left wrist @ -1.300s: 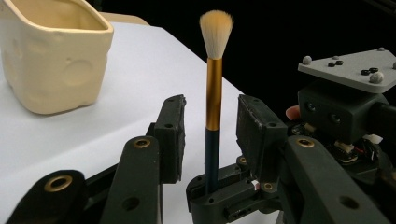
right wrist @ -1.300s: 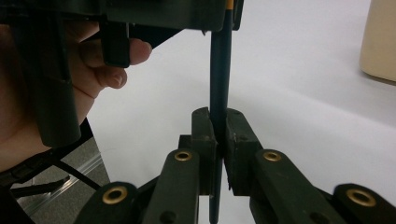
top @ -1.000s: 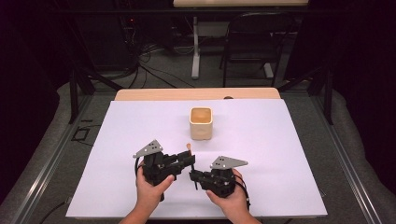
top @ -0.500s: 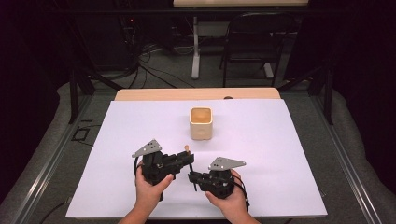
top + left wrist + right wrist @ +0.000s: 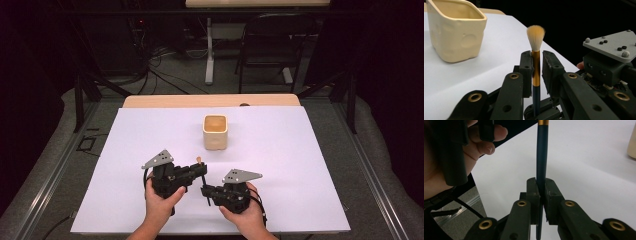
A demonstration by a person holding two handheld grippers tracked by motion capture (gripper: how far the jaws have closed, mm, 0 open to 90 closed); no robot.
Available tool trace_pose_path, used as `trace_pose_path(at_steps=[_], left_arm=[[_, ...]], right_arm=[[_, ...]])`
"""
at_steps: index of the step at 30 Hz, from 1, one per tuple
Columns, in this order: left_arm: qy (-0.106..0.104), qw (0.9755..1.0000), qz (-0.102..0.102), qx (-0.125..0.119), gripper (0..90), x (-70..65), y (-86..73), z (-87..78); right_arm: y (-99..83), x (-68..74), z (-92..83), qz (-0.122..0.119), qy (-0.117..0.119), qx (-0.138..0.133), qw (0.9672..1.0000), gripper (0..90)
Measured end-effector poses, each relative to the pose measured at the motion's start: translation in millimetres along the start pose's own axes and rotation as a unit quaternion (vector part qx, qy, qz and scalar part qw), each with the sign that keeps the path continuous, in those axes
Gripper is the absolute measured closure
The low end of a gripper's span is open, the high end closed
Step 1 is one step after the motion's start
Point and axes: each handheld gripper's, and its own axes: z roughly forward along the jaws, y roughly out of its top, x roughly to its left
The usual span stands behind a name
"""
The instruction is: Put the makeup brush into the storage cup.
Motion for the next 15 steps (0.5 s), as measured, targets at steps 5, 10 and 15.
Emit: trace_pose_path(at_steps=[5, 10, 15], left_arm=[[0.002, 1.0000, 0.000, 0.001, 81.8, 0.0, -0.2, -0.1], [0.001, 1.0000, 0.000, 0.001, 82.4, -0.3, -0.5, 0.4], [0.001, 1.0000, -0.001, 0.002, 82.9, -0.3, -0.5, 0.3]], right_arm=[[-0.3, 0.3, 0.2, 0.004, 0.002, -0.001, 1.0000, 83.7], [-0.5, 0.2, 0.6, 0.003, 0.003, -0.001, 1.0000, 83.6], [-1.1, 0.3, 1.4, 0.005, 0.003, -0.008, 1.0000, 83.6]])
